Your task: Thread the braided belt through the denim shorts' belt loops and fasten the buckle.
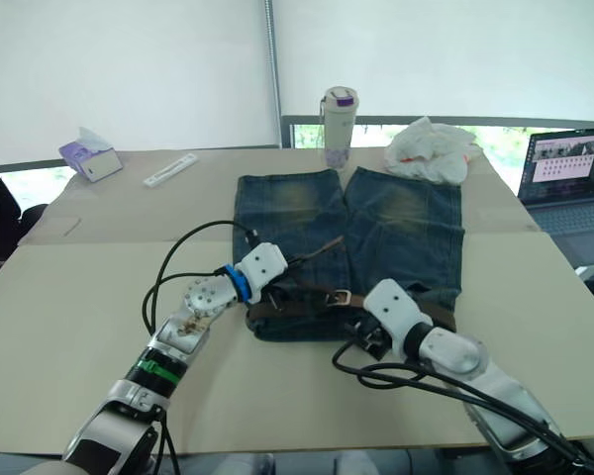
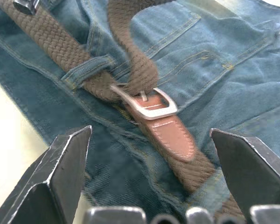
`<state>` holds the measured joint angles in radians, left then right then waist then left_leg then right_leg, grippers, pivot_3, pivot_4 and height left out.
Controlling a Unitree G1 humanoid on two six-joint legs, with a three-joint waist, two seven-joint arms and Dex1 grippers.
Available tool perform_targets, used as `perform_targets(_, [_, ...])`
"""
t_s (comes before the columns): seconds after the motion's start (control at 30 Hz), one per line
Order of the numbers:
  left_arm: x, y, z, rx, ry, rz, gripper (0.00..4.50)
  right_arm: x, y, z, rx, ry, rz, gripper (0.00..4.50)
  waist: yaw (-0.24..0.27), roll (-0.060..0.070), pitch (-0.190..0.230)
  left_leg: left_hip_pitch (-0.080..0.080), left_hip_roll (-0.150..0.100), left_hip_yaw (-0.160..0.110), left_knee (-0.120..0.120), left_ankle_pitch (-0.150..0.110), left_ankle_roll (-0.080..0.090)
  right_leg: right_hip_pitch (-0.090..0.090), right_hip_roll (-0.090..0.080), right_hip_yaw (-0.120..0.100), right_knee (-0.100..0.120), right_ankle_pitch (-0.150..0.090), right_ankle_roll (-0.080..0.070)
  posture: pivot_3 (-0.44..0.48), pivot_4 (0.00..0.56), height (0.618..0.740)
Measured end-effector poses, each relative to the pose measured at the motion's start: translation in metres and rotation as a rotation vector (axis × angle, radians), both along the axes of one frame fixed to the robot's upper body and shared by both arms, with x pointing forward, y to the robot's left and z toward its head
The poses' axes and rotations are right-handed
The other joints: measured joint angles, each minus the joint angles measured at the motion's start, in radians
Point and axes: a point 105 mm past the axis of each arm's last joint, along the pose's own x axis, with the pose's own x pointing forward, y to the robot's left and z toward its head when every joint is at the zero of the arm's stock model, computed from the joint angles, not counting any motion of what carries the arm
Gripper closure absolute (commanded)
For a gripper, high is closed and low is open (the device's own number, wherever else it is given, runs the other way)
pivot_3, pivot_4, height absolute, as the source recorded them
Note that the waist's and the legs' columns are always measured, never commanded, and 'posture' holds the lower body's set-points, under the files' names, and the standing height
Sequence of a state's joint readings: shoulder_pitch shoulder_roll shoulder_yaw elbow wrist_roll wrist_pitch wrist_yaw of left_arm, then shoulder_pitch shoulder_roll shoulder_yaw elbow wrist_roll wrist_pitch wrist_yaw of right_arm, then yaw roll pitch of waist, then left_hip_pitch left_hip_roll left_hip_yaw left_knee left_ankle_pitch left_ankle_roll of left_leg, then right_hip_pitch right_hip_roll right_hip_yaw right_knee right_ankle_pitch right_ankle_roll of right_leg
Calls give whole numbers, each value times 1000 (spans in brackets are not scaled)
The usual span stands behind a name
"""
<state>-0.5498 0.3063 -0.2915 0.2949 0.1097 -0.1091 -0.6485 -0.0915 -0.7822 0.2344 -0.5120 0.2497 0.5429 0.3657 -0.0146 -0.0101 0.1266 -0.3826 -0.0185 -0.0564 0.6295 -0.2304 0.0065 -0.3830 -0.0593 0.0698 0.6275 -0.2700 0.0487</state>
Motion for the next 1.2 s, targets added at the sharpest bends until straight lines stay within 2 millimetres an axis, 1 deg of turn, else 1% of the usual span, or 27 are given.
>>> perform_targets(0.1, [-4,4,-9,53,23,-4,4500,3,-1,-2,-22,-17,-15,18,1,0,0,0,0,-1,0,0,0,0,0,0,0,0,0,0,150,740])
perform_targets(0.2, [-6,4,-7,96,-3,-17,4500,4,-1,-6,-53,-30,-14,18,2,0,0,0,0,-1,0,0,0,0,0,0,0,0,0,0,150,740])
perform_targets(0.3, [-6,4,-9,109,4,-19,4500,2,-2,-12,-119,-29,8,18,1,0,0,0,0,-1,0,0,0,0,0,0,1,0,0,0,150,740])
perform_targets(0.4, [-5,5,-10,111,13,-12,4500,3,-6,-10,-184,-63,21,18,0,0,0,1,0,0,0,0,0,0,0,0,1,0,0,0,150,740])
perform_targets(0.53, [-5,5,-10,110,13,-11,4500,7,-5,-8,-245,-116,42,18,-1,0,0,1,0,0,0,0,0,0,0,0,1,0,0,0,150,740])
perform_targets(0.57, [-5,5,-10,110,13,-10,4500,9,-4,-7,-264,-137,49,261,-1,0,0,1,0,0,1,0,0,0,0,0,1,0,0,0,150,740])
perform_targets(0.67, [-5,5,-10,107,11,-9,4500,17,-4,-3,-334,-208,59,1268,0,0,0,1,0,0,1,0,0,0,0,0,1,0,0,0,150,740])
perform_targets(0.7, [-5,4,-10,106,11,-9,4500,18,-4,-4,-345,-213,59,1489,1,0,0,1,0,1,1,0,0,0,0,0,1,0,0,0,150,740])
perform_targets(0.8, [-5,4,-10,104,10,-6,4500,19,-3,-11,-390,-224,68,2579,1,0,0,1,0,0,1,0,0,0,0,0,1,0,-1,0,150,740])
perform_targets(0.9, [-5,4,-9,102,9,-4,4500,20,-4,-11,-425,-255,76,3638,1,0,0,1,0,0,1,0,0,0,0,0,2,0,-1,0,150,740])
perform_targets(0.93, [-5,4,-9,102,8,-4,4500,21,-3,-10,-427,-262,75,3911,1,0,0,1,0,0,1,0,0,0,0,0,2,0,-1,0,150,740])
perform_targets(0.97, [-5,4,-9,101,8,-3,4500,21,-2,-10,-422,-268,77,4302,0,0,0,1,0,1,1,0,0,0,0,0,2,0,-1,0,150,740])
perform_targets(1.0, [-5,4,-9,100,7,-2,4500,21,0,-10,-419,-277,80,4447,0,0,0,1,0,0,1,0,0,0,0,0,2,0,-1,0,150,740])
perform_targets(1.1, [-5,4,-9,98,7,-1,4500,23,2,-8,-411,-300,80,4447,-1,0,0,1,0,0,1,0,0,0,0,0,2,0,-1,0,150,740])
perform_targets(1.2, [-5,3,-9,97,8,-1,4500,26,5,1,-373,-371,52,4447,-1,0,0,1,0,0,1,0,0,0,0,0,3,1,-1,0,150,740])
